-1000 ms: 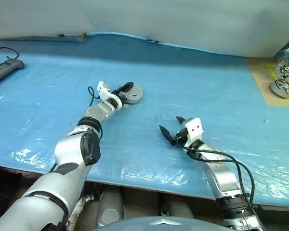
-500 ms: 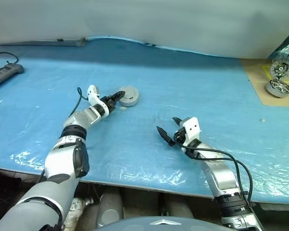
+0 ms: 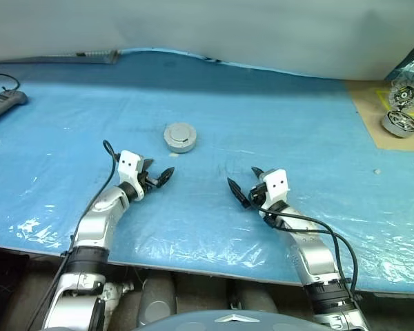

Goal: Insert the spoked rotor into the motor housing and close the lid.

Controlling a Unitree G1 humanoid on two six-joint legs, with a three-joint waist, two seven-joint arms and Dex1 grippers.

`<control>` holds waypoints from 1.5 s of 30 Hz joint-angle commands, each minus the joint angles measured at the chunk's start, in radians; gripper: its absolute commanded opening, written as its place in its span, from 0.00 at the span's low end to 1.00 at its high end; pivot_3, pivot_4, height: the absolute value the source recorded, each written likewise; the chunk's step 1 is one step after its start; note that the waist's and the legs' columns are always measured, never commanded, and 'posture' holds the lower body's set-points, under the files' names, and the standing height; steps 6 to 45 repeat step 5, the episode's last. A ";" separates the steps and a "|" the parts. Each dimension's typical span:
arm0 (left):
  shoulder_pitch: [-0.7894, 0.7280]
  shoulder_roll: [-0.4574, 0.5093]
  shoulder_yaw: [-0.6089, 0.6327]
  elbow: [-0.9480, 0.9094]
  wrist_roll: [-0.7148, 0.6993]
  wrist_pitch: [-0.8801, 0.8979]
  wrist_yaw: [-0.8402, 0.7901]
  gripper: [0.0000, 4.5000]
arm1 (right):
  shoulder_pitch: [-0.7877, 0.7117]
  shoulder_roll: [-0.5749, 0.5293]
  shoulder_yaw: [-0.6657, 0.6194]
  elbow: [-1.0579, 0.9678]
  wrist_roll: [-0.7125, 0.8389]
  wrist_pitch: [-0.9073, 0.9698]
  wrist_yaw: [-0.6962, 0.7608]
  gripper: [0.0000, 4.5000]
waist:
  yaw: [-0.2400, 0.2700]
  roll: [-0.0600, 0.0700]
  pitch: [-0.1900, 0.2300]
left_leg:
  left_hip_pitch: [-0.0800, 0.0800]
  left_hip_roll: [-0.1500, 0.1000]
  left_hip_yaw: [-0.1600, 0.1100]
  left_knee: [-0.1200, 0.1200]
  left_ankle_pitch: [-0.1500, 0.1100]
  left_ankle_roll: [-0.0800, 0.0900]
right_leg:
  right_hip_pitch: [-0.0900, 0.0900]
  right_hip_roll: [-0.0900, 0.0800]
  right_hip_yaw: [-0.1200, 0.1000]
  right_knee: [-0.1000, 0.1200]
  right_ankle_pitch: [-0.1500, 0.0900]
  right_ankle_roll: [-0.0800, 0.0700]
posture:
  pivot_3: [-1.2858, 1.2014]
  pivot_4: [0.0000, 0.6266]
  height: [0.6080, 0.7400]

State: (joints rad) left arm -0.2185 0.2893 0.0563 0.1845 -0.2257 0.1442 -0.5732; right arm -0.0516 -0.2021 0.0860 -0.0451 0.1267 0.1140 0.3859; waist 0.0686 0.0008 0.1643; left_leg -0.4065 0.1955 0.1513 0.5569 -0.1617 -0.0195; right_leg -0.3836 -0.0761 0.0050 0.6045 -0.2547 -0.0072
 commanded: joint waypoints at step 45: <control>0.078 -0.021 -0.024 -0.047 0.076 -0.192 0.060 0.99 | 0.015 0.009 0.008 -0.016 -0.016 -0.062 -0.003 1.00 | 0.000 0.000 0.000 | 0.001 0.000 0.000 0.000 0.000 0.000 | 0.000 0.000 0.001 0.001 0.000 0.001 | 0.52 0.24 1.00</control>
